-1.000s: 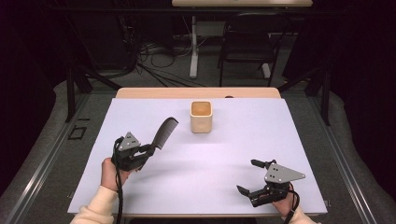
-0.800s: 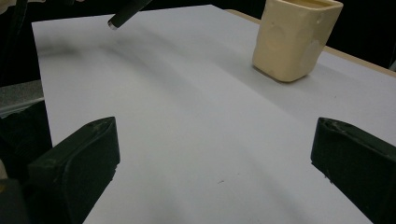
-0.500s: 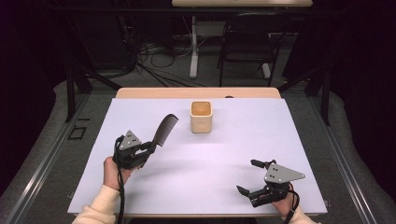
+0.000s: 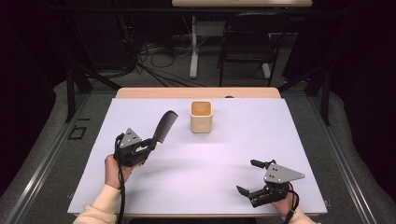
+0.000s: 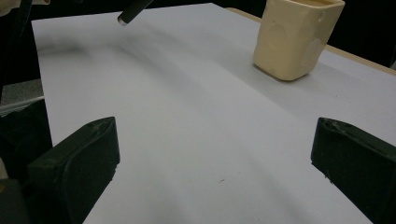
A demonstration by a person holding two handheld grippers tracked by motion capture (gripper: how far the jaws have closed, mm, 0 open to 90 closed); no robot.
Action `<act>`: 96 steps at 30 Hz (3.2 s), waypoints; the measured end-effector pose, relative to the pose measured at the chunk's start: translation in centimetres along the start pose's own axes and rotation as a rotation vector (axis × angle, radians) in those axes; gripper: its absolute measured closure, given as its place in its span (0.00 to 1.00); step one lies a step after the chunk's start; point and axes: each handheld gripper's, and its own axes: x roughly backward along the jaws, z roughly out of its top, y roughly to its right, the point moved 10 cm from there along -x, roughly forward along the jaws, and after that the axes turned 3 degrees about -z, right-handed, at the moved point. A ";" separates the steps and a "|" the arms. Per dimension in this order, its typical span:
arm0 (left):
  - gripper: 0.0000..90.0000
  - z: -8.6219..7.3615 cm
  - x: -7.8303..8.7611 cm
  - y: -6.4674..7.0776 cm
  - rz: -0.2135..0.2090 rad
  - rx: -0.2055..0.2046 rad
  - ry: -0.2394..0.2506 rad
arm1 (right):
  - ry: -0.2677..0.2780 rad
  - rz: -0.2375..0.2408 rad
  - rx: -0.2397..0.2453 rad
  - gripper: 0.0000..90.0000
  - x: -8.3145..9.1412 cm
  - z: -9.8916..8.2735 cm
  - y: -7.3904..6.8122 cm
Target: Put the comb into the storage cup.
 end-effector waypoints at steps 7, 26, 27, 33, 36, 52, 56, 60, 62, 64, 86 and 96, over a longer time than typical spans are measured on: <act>0.80 0.4 0.2 -0.2 0.009 0.006 0.022 | 0.002 -0.001 -0.001 0.01 0.0 0.0 0.0; 0.80 1.5 0.0 -0.8 0.014 0.025 0.055 | 0.000 -0.004 0.000 0.01 0.0 0.0 0.1; 0.80 1.5 0.0 -0.8 0.014 0.025 0.055 | 0.000 -0.004 0.000 0.01 0.0 0.0 0.1; 0.80 2.0 -0.6 -0.8 0.007 0.033 0.061 | 0.002 -0.008 -0.003 0.01 0.0 0.0 0.2; 0.80 2.2 -0.7 -0.8 0.006 0.033 0.062 | 0.002 -0.009 -0.005 0.01 0.1 0.0 0.2; 0.80 3.3 -1.9 -0.4 -0.010 0.039 0.076 | 0.002 -0.007 -0.007 0.01 0.1 0.0 0.2; 0.80 3.6 -2.3 -0.2 -0.013 0.036 0.075 | 0.002 -0.005 -0.008 0.01 0.1 0.0 0.1; 0.80 3.9 -2.6 0.0 -0.021 0.039 0.083 | 0.003 -0.005 -0.007 0.01 0.1 0.0 0.2; 0.80 3.9 -2.7 0.0 -0.024 0.040 0.083 | 0.002 -0.007 -0.007 0.01 0.1 0.0 0.2; 0.80 3.9 -2.8 0.1 -0.026 0.043 0.085 | 0.002 -0.007 -0.007 0.01 0.1 0.0 0.2; 0.80 5.1 -4.5 0.4 -0.039 0.052 0.079 | 0.001 -0.006 -0.008 0.01 0.1 0.0 0.2; 0.80 5.4 -5.2 0.2 -0.038 0.049 0.067 | 0.000 -0.006 -0.009 0.01 0.1 -0.1 0.2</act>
